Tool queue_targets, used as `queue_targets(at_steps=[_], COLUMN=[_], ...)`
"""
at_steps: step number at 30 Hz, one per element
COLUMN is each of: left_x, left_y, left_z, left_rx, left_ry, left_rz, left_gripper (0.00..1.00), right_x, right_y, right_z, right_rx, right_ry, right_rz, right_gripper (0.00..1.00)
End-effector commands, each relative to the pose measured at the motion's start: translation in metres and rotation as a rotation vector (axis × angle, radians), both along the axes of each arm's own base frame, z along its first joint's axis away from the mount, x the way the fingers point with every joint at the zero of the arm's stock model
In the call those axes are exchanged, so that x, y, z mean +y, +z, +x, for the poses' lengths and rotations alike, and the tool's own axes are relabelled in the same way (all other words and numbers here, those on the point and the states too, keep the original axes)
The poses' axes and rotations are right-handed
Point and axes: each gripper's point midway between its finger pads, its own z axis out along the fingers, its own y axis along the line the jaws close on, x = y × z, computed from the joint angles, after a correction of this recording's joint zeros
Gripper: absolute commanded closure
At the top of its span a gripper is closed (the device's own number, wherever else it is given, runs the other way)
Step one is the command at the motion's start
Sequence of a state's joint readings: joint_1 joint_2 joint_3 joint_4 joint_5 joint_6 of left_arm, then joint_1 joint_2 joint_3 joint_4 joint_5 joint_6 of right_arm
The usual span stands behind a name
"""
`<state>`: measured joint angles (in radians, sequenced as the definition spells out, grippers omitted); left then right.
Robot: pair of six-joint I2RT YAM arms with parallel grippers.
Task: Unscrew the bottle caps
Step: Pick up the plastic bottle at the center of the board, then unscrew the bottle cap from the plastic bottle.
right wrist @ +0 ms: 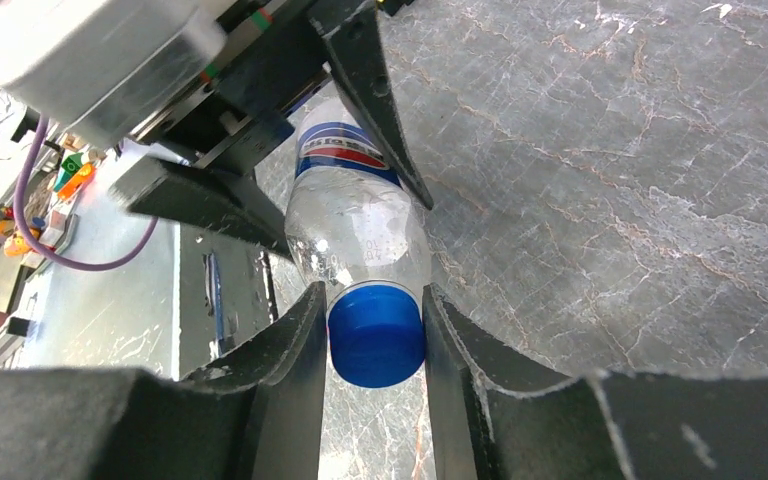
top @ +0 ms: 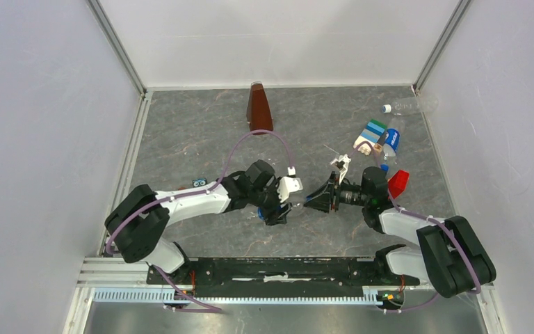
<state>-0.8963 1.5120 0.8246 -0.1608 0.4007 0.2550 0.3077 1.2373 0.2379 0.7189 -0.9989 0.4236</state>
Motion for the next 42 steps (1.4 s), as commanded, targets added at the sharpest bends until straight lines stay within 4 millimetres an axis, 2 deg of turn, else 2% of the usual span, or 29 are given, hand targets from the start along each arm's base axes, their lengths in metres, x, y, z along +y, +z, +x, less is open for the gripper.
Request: queue_targets(at_steps=[1,5,12,15,16,18,19,23,24,26,29,32,36,40,42], left_x=[-0.005,0.012,0.005,0.002,0.002,0.003,0.005,0.013,0.015,0.022,0.031,0.040,0.047,0.043,0.039], left_y=[0.012,-0.004,-0.009,-0.002,0.002,0.007,0.011,0.020,0.022,0.026,0.030,0.029,0.029,0.038,0.044], left_z=[0.002,0.012,0.007,0.005,0.006,0.007,0.008,0.011,0.012,0.016,0.021,0.023,0.031,0.034,0.033], left_rx=[0.068,0.044,0.087,0.093,0.089,0.071,0.056,-0.011,-0.038,-0.087,-0.158,-0.210,-0.306,-0.384,-0.411], left_ry=[-0.014,0.024,0.007,0.001,0.004,0.015,0.024,0.042,0.038,0.052,0.063,0.056,0.063,0.057,0.049], left_rz=[-0.136,-0.052,-0.077,-0.099,-0.107,-0.114,-0.119,-0.123,-0.124,-0.115,-0.088,-0.038,0.039,0.048,0.032], left_gripper=[0.30,0.30,0.44,0.58,0.66,0.72,0.76,0.91,0.96,0.98,0.98,0.98,0.98,0.98,0.98], right_x=[0.001,0.002,0.002,0.001,0.001,0.000,0.001,0.000,-0.001,-0.003,-0.004,-0.002,0.000,0.001,0.003], right_y=[0.008,0.010,0.014,0.011,0.011,0.009,0.009,0.016,0.019,0.029,0.051,0.064,0.083,0.076,0.062], right_z=[0.004,0.004,0.004,0.005,0.007,0.012,0.014,0.024,0.028,0.031,0.026,0.021,0.000,0.000,0.003], right_rx=[-0.073,-0.077,-0.087,-0.079,-0.075,-0.061,-0.055,-0.036,-0.028,-0.015,-0.036,-0.013,-0.016,0.020,0.021], right_ry=[0.013,0.012,0.008,0.000,-0.009,-0.033,-0.045,-0.096,-0.118,-0.160,-0.154,-0.127,-0.049,-0.032,-0.028], right_rz=[-0.002,0.002,0.013,0.007,0.003,-0.002,-0.004,0.012,0.020,0.063,0.155,0.209,0.297,0.271,0.206], right_gripper=[0.89,0.89,0.88,0.87,0.87,0.84,0.78,0.42,0.38,0.34,0.34,0.38,0.42,0.47,0.46])
